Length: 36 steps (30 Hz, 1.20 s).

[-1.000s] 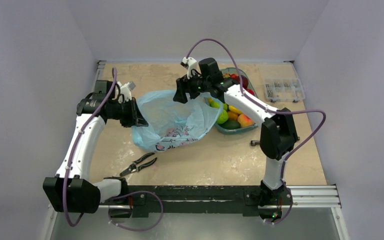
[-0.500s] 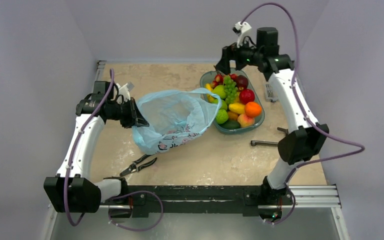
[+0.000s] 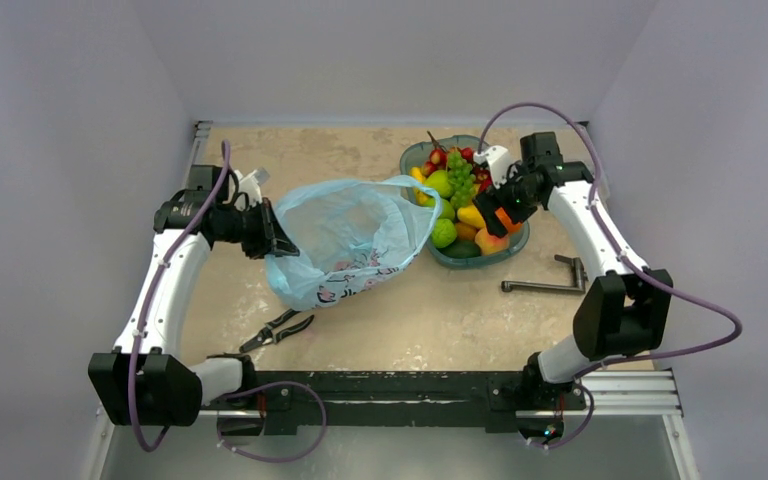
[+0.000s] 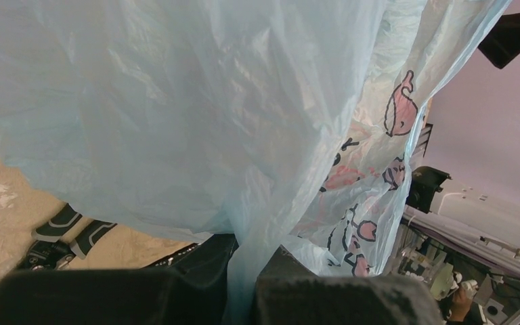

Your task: Place the fake fruits into the plastic bag and tie a complex knot

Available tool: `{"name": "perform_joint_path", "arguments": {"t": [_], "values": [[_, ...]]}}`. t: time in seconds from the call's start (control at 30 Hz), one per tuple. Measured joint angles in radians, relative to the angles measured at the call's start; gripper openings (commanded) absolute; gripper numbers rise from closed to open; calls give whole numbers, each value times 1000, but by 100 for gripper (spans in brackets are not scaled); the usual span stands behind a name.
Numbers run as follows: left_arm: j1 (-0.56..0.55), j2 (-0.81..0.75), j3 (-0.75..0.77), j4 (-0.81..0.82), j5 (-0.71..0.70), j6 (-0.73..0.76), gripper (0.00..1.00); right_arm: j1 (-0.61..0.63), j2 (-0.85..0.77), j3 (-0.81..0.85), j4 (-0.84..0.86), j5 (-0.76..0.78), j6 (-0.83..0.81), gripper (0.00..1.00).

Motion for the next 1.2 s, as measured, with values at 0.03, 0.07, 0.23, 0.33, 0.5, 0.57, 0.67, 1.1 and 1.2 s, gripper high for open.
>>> {"name": "perform_joint_path", "arguments": {"t": [0.03, 0.07, 0.23, 0.33, 0.5, 0.57, 0.67, 1.1, 1.2], "values": [[0, 0, 0, 0, 1, 0, 0, -1, 0, -29, 0, 24, -18, 91], [0, 0, -1, 0, 2, 0, 0, -1, 0, -45, 2, 41, -29, 91], [0, 0, -5, 0, 6, 1, 0, 0, 5, -128, 84, 130, -74, 87], [0, 0, -5, -1, 6, 5, 0, 0, 29, -150, 127, 161, -89, 84], [0, 0, -5, -1, 6, 10, 0, 0, 61, -185, 203, 200, -121, 55], [0, 0, -5, -1, 6, 10, 0, 0, 63, -186, 214, 205, -129, 44], [0, 0, -6, -1, 6, 11, 0, 0, 56, -180, 206, 199, -132, 35], [0, 0, -6, 1, 6, 16, 0, 63, -4, 357, 31, -187, 21, 27], [0, 0, -6, 3, 6, 19, 0, 183, -40, 395, 85, -315, 94, 27]]}}
